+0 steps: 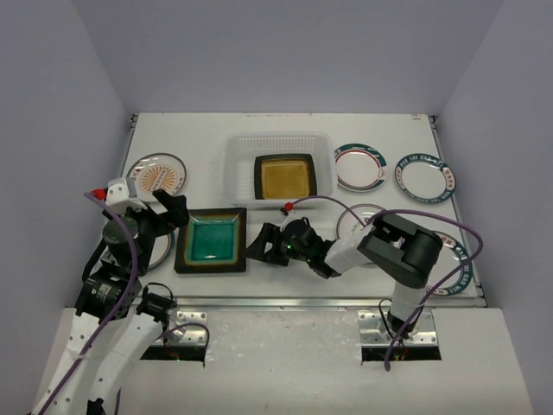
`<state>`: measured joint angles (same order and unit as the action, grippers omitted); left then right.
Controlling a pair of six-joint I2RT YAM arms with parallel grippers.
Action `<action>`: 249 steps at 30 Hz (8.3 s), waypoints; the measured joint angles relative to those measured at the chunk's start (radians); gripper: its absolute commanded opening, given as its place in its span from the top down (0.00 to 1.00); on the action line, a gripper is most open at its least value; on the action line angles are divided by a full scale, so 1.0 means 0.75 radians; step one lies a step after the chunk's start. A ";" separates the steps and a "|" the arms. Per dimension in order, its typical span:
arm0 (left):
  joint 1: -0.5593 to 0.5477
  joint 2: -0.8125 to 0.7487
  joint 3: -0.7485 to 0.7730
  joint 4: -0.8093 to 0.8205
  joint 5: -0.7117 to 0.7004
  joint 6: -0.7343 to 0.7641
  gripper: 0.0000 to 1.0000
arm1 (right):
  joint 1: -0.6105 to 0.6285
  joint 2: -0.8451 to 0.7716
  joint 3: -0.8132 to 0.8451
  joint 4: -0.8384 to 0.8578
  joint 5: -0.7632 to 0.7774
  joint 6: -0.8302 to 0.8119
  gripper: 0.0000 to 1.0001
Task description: Place the plates into the plastic bin on the countertop
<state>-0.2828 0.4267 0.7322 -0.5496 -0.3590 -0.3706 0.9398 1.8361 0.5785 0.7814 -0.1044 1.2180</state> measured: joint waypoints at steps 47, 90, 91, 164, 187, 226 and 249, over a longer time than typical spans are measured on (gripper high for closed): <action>-0.049 0.049 0.026 -0.041 0.064 -0.027 0.00 | 0.019 -0.602 -0.553 -0.104 0.000 0.215 1.00; -0.035 0.411 -0.479 0.751 1.199 -0.696 1.00 | -0.283 -1.273 -0.272 -0.852 -0.301 -0.067 0.84; -0.035 0.417 -0.479 0.762 1.200 -0.693 1.00 | -0.291 -1.274 -0.272 -0.848 -0.307 -0.066 0.82; -0.042 2.410 1.535 -0.105 0.676 -0.179 0.13 | -0.588 -2.106 -0.028 -1.942 0.023 -0.439 0.01; -0.128 1.997 1.505 -0.189 0.291 -0.095 0.00 | -0.588 -1.981 -0.021 -1.915 -0.029 -0.533 0.01; 0.204 -0.153 0.244 -0.096 -0.124 -0.129 0.00 | 0.278 0.582 1.108 -0.550 0.035 -0.233 0.01; 0.204 -0.336 0.027 -0.035 -0.169 -0.121 0.00 | 0.271 0.979 1.797 -0.842 0.150 0.066 0.39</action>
<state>-0.1295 0.1749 0.7521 -0.5761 -0.4854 -0.4615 1.1430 2.5700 1.9261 0.1496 0.0079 1.2675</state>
